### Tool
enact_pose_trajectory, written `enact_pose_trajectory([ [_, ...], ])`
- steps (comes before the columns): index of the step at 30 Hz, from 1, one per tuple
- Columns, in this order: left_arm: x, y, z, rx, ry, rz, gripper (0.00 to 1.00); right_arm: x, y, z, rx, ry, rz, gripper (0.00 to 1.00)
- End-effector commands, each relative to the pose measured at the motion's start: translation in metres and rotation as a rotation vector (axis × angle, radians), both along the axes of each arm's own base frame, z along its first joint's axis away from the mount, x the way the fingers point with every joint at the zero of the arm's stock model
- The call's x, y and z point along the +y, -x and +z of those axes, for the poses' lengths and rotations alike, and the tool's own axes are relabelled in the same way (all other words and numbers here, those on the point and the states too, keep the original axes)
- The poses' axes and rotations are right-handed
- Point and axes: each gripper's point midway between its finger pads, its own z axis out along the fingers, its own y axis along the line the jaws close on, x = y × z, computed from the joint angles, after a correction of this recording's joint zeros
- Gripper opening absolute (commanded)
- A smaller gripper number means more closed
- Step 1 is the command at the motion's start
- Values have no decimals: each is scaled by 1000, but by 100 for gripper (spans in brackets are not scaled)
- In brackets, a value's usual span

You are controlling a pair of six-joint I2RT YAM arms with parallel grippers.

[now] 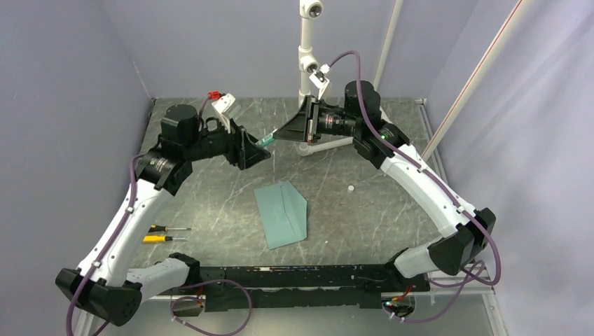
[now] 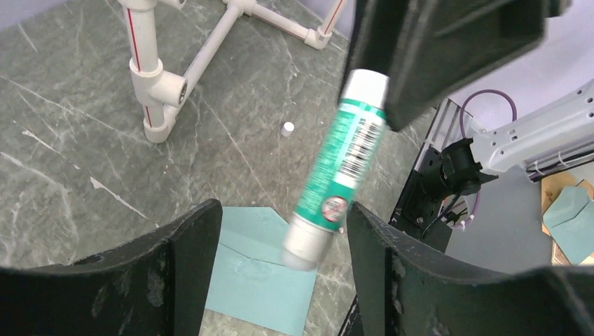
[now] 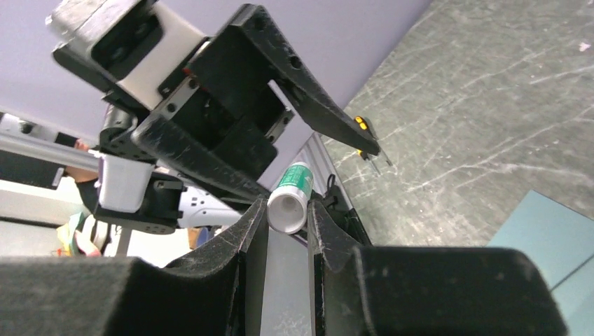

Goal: Place the letter into the envelope and seal it

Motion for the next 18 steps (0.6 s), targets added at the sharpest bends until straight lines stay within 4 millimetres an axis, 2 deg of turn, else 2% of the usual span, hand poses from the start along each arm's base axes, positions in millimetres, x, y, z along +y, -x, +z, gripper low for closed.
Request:
enact_pose_trajectory([
  [1, -6, -1, 24, 6, 41, -16, 65, -4, 16, 32, -66, -100, 89, 11],
  [4, -13, 10, 25, 24, 56, -107, 55, -4, 17, 32, -64, -101, 99, 11],
  [7, -14, 13, 20, 22, 52, -122, 49, -4, 15, 28, -51, -93, 102, 11],
  [18, -11, 28, 22, -43, 46, -175, 49, 1, 11, 19, -22, -63, 122, 10],
])
